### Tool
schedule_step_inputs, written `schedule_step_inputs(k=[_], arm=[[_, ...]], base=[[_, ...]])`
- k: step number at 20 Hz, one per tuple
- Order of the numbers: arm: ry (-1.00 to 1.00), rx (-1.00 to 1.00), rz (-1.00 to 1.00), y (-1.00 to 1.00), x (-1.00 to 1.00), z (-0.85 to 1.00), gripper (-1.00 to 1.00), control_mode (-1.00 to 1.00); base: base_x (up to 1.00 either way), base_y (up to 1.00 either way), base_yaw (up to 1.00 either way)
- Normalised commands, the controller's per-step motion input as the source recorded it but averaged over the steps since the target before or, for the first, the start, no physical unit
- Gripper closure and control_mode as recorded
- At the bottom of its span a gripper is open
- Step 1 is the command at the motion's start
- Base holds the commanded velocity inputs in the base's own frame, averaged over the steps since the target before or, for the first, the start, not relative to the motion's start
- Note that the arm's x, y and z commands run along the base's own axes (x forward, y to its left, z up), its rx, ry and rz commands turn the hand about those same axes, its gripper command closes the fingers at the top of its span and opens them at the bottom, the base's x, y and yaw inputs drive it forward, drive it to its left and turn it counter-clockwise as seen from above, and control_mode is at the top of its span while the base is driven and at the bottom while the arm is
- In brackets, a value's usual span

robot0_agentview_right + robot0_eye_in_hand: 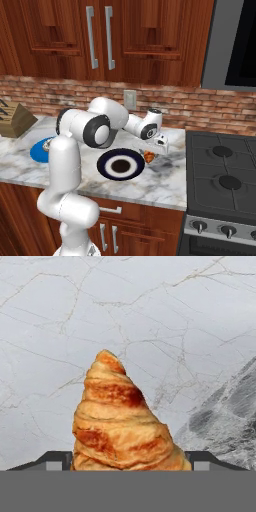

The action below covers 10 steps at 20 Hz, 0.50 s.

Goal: Place the pastries on the plates.

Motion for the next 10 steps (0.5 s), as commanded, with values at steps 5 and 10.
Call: schedule_step_inputs(k=[5, 10], arm=[[0.00, 0.00, 0.00, -0.17, 0.00, 0.02, 1.00, -1.00], [0.00, 0.00, 0.00, -0.43, 0.00, 0.25, 1.00, -1.00]], base=[[0.00, 0.00, 0.00], [0.00, 0.00, 0.00]])
